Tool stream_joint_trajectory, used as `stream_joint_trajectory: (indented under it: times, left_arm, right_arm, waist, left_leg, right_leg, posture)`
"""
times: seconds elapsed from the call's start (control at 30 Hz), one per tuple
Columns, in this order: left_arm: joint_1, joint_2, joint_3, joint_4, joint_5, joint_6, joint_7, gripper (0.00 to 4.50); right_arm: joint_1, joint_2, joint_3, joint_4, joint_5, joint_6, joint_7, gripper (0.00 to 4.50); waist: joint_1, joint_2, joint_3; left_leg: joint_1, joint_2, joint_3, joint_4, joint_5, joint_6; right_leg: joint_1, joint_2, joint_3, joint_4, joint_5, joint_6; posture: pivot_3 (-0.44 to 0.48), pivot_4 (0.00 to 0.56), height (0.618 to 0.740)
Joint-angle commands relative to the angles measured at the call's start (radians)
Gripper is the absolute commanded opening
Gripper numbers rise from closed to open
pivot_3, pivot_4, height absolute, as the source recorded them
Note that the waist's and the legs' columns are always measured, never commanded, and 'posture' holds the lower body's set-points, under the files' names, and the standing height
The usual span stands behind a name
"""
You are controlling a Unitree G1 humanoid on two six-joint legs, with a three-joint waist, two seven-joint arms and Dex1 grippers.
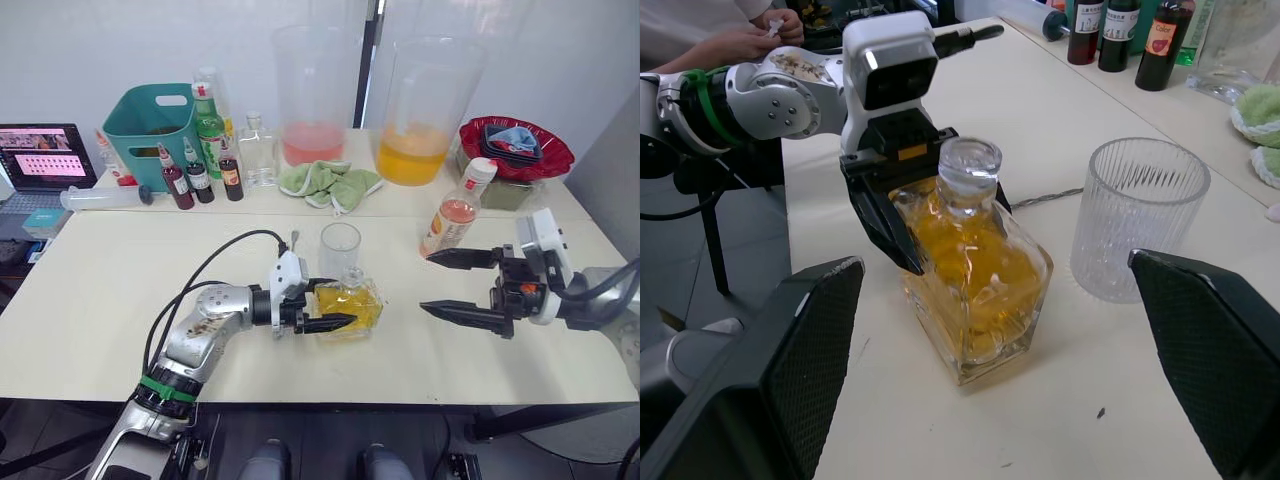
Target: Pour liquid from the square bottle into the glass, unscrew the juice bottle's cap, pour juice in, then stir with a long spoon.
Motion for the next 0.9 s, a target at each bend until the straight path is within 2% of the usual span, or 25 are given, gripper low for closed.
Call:
stream_joint_trajectory:
  times: [0.03, 0.27, 0.3, 0.4, 0.67, 0.9]
  left_arm:
    - [-0.035, -0.02, 0.007, -0.008, -0.007, -0.069, -0.054, 2.79]
    - [-0.034, 0.018, -0.006, 0.041, 0.052, -0.109, -0.121, 2.79]
    - [-0.033, 0.02, -0.005, 0.042, 0.054, -0.107, -0.123, 3.59]
    - [-0.027, 0.027, 0.005, 0.019, 0.048, -0.089, -0.12, 4.46]
    - [0.014, 0.078, 0.018, -0.21, 0.033, 0.12, -0.009, 4.46]
    - [0.031, 0.089, 0.006, -0.238, 0.063, 0.146, 0.047, 4.46]
  right_arm:
    - [0.002, -0.019, -0.053, -0.043, 0.037, 0.008, -0.026, 4.5]
    - [0.017, -0.022, -0.05, -0.057, 0.049, 0.008, -0.055, 4.5]
    - [0.014, -0.022, -0.047, -0.055, 0.05, 0.007, -0.057, 4.5]
    - [-0.003, -0.021, -0.033, -0.045, 0.054, -0.001, -0.054, 4.5]
    - [-0.064, -0.032, 0.005, -0.053, 0.091, 0.027, -0.043, 4.5]
    - [-0.086, 0.008, 0.095, -0.066, 0.03, -0.021, -0.066, 4.5]
  waist:
    - [0.001, 0.0, 0.0]
    - [0.002, 0.0, 0.0]
    - [0.002, 0.0, 0.0]
    - [0.0, 0.0, 0.0]
    - [-0.002, 0.0, 0.0]
    - [-0.003, 0.0, 0.0]
  left_leg:
    - [0.0, 0.0, 0.0, 0.0, 0.0, 0.0]
    - [0.0, 0.0, 0.0, 0.0, 0.0, 0.0]
    - [0.0, 0.0, 0.0, 0.0, 0.0, 0.0]
    - [0.001, 0.0, 0.0, 0.0, 0.0, 0.0]
    - [0.001, 0.0, -0.001, 0.0, 0.0, 0.0]
    - [0.001, 0.0, -0.001, 0.0, 0.0, 0.0]
  right_leg:
    - [0.0, 0.0, 0.0, 0.0, 0.0, 0.0]
    - [0.001, 0.0, 0.0, 0.0, 0.0, 0.0]
    - [0.001, 0.0, 0.0, 0.0, 0.0, 0.0]
    - [0.001, 0.0, 0.0, 0.0, 0.0, 0.0]
    - [0.002, 0.0, 0.0, 0.0, 0.0, 0.0]
    - [0.002, 0.0, 0.0, 0.0, 0.0, 0.0]
  posture:
    - [0.0, 0.15, 0.74]
    - [0.0, 0.15, 0.74]
    - [0.0, 0.15, 0.74]
    - [0.0, 0.15, 0.74]
    - [0.0, 0.15, 0.74]
    - [0.0, 0.15, 0.74]
